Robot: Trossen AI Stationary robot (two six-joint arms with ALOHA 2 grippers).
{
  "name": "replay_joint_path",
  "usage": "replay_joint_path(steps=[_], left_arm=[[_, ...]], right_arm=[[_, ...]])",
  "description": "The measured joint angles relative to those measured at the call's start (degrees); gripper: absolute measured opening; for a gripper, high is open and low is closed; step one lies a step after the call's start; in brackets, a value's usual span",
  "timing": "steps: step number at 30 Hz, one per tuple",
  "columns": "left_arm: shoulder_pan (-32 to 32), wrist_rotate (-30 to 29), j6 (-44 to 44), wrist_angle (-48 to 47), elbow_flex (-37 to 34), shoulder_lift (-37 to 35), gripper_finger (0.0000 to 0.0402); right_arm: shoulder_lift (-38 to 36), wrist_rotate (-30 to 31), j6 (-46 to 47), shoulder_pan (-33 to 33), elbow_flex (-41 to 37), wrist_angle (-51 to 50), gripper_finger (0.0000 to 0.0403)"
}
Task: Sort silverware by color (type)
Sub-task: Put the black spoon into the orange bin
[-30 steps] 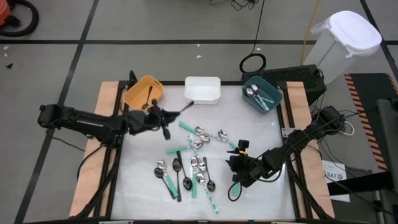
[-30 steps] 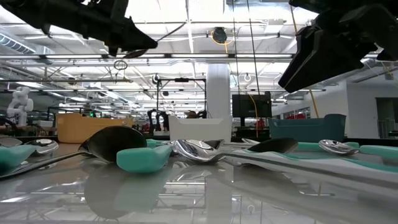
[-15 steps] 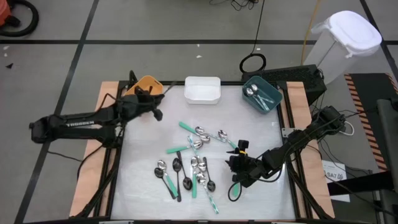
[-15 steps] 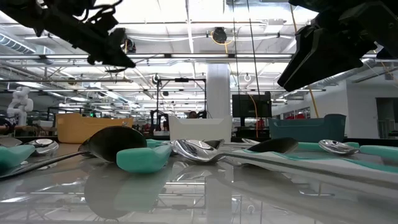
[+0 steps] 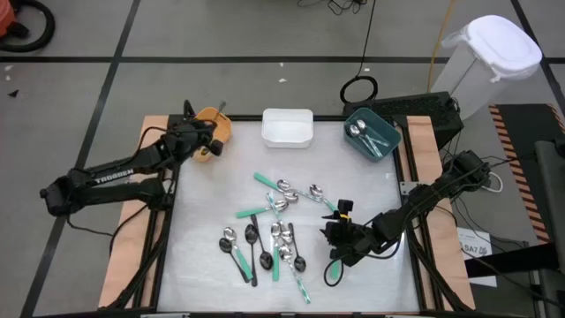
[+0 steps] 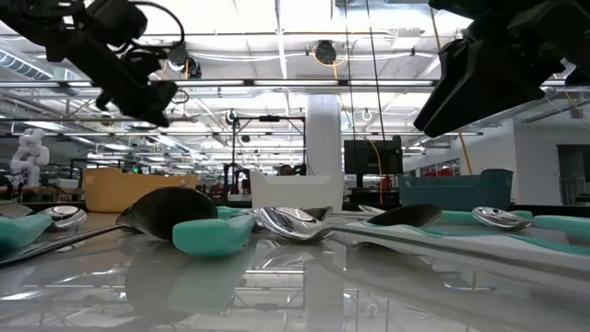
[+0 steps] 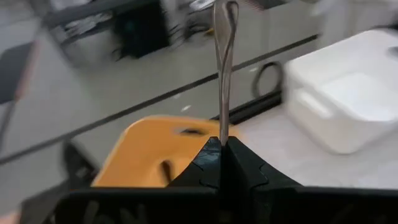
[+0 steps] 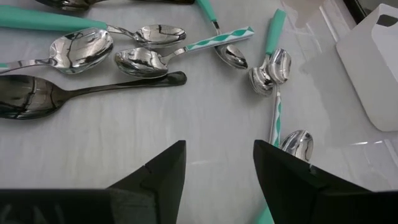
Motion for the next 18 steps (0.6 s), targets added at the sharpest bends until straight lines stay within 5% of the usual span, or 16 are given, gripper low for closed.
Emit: replay_joint_path(steps=[18], left_arm=[[6.85, -1.97, -4.73, 3.56, -8.72, 0.04, 0.0006]], right_arm=[[-0.02, 0.19, 1.02, -0.07, 0.0, 1.49, 0.0184]])
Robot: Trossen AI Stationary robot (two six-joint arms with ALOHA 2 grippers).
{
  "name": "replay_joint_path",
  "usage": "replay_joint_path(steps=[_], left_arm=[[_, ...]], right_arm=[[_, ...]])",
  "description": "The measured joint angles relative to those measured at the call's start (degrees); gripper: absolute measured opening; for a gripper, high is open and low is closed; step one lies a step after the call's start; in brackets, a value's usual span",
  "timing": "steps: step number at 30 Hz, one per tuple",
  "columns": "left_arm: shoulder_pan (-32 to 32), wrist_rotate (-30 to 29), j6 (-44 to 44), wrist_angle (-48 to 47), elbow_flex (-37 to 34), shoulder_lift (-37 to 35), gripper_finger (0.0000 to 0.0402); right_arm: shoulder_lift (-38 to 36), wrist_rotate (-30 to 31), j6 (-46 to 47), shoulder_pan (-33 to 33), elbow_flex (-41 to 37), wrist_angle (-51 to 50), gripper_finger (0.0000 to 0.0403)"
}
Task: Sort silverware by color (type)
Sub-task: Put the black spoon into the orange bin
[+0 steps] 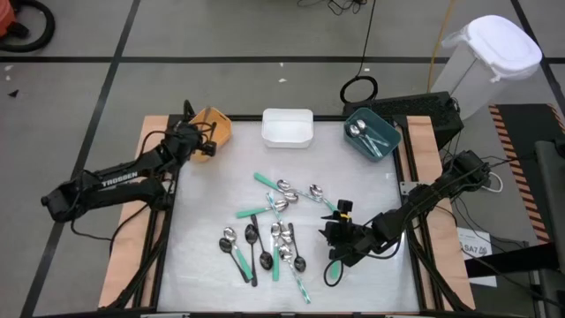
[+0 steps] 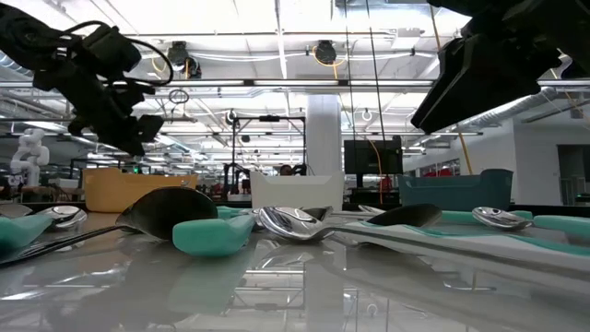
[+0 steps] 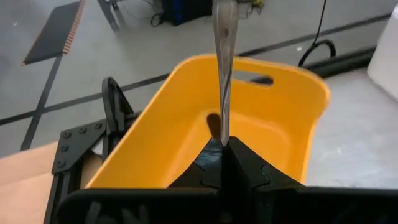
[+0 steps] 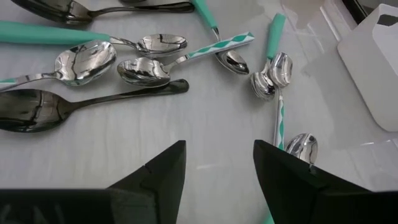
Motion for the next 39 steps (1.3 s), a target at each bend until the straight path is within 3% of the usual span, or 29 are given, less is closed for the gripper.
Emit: replay_joint_path(steps=[10, 27, 39], left_arm=[[3.0, 0.14, 1.18, 0.02, 0.0, 2.46, 0.0006], [2.95, -0.86, -1.29, 4.61, -0.01, 14.74, 0.0006], [3.06, -0.92, -3.08, 6.28, -0.02, 17.77, 0.0057]], right_arm=[[0.0, 0.1, -0.37, -0.37, 0.0, 0.15, 0.0184], [0.0, 0.07, -0.56, -0.37, 0.0, 0.2, 0.0184], [0.0, 0.07, -1.0, -0.37, 0.0, 0.2, 0.0184]])
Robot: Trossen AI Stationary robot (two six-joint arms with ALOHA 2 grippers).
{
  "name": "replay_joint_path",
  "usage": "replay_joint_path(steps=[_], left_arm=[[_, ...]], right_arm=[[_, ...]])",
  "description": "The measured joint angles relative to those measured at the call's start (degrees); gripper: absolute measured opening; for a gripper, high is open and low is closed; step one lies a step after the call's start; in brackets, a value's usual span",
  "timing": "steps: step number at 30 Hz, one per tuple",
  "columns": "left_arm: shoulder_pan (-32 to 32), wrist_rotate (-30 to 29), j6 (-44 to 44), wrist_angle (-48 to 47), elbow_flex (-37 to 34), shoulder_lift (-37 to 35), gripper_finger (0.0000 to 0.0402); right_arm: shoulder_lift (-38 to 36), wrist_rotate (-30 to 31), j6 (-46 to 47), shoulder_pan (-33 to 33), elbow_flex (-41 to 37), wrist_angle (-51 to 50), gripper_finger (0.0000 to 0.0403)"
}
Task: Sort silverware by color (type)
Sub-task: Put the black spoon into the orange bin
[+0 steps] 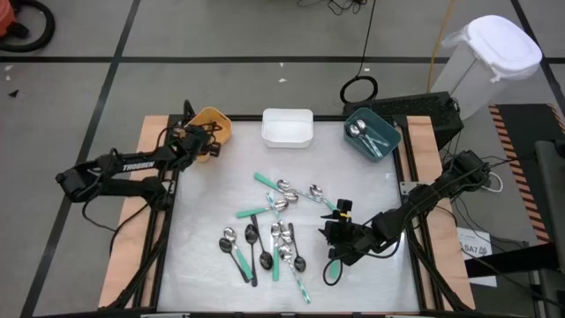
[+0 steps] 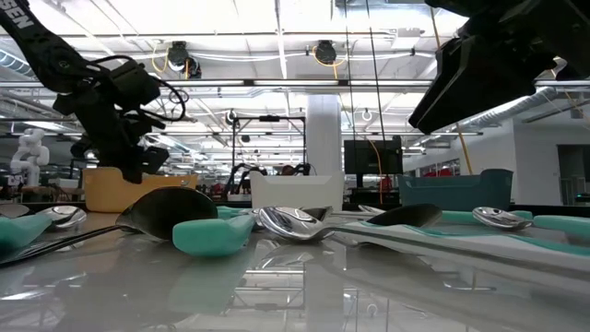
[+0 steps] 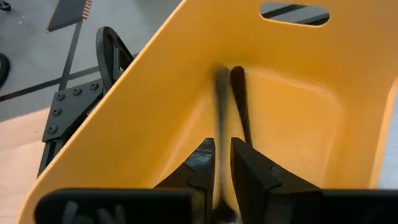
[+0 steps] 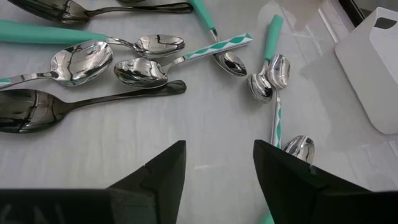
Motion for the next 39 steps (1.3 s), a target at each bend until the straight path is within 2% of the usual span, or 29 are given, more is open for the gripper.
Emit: replay_joint_path(steps=[9, 13, 22, 26, 31, 35, 39], left_arm=[[-0.48, 0.06, 2.72, 0.81, 0.0, -0.15, 0.0082], [-3.82, 3.35, 4.05, 1.05, 0.0, -2.51, 0.0083], [-19.62, 4.75, 2.58, -1.38, 0.0, -10.66, 0.0083], [-27.62, 4.75, -1.26, -2.73, 0.02, -11.32, 0.0083], [-36.94, 3.86, -5.9, -2.6, 0.02, -11.28, 0.0083], [-42.89, -0.03, -6.98, 0.49, 0.02, -11.28, 0.0083], [-47.49, -0.34, -7.27, 3.66, 0.02, -11.28, 0.0083]], right_arm=[[0.0, -0.02, -0.02, 0.0, 0.0, -0.02, 0.0184], [0.0, -0.02, 0.0, 0.0, 0.0, -0.02, 0.0184], [0.0, -0.22, 0.66, 0.0, 0.0, -0.02, 0.0184], [0.0, -0.22, 1.03, 0.0, 0.0, 0.51, 0.0184], [0.44, -0.46, -1.76, 0.0, 0.0, 5.93, 0.0184], [0.44, -4.79, -6.06, -0.32, 0.02, 12.24, 0.0184], [0.44, -8.78, -10.31, -0.39, 0.02, 18.0, 0.0184]])
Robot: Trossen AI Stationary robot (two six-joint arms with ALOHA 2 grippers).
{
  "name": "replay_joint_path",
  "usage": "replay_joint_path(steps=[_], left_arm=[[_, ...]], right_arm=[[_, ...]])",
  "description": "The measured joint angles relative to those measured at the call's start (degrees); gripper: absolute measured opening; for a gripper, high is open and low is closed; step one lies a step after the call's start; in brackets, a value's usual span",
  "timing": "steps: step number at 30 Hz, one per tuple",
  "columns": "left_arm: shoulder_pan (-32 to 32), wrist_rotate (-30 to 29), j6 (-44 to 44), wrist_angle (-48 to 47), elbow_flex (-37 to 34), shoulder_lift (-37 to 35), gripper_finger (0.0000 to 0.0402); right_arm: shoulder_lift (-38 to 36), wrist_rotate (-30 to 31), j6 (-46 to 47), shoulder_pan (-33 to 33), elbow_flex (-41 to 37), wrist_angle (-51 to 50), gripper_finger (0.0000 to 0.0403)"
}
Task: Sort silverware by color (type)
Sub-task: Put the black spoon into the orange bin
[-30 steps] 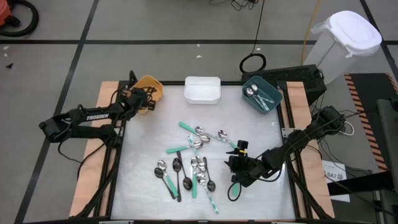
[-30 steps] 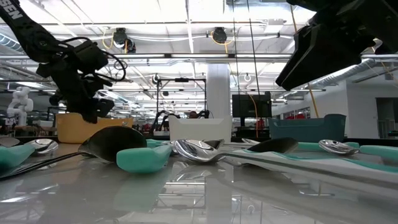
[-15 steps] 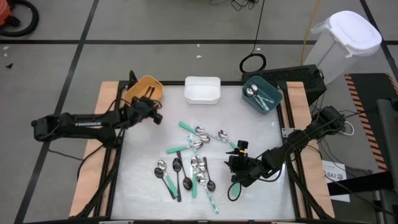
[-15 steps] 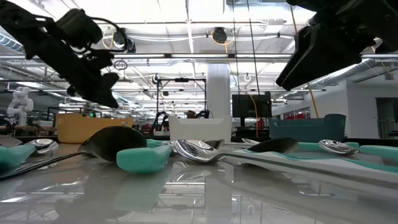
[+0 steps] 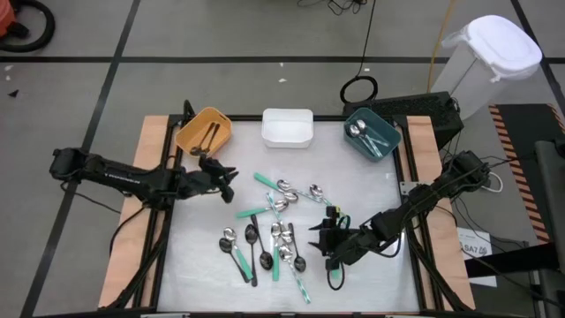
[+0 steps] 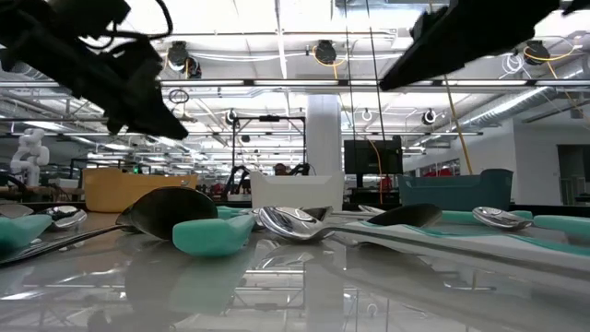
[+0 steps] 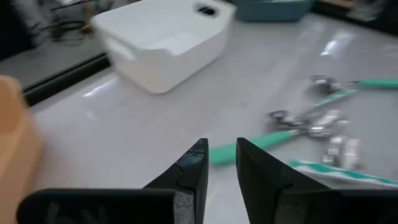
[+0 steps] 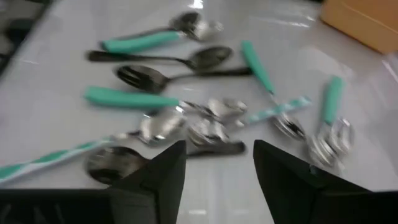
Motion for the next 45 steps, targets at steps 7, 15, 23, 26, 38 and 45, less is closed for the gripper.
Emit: replay_joint_path(steps=[7, 15, 23, 26, 38, 45], left_arm=[[-5.57, -0.09, 0.26, 2.35, 0.0, 0.0, 0.0083], [-7.68, -0.13, 0.73, 2.55, 0.0, 0.0, 0.0083], [-8.29, -0.15, 1.33, 2.55, 0.0, 0.0, 0.0083], [-8.27, -0.15, 1.33, 2.55, 0.0, 0.0, 0.0083], [-8.27, -0.15, -0.22, 2.61, 0.0, 0.0, 0.0083], [-8.27, -0.15, -1.36, 2.56, 0.0, 0.0, 0.0083]], right_arm=[[0.04, -5.24, -8.88, -1.95, 0.0, 7.27, 0.0184], [0.07, -12.65, -13.86, -5.95, 0.0, 8.64, 0.0184], [0.07, -15.48, -15.95, -8.35, 0.0, 8.62, 0.0184], [0.07, -17.08, -18.48, -8.35, 0.0, 8.53, 0.0184], [6.53, -29.21, -26.76, -9.51, 1.71, 10.57, 0.0183], [16.17, -33.42, -37.22, -9.44, 14.32, -5.56, 0.0153]])
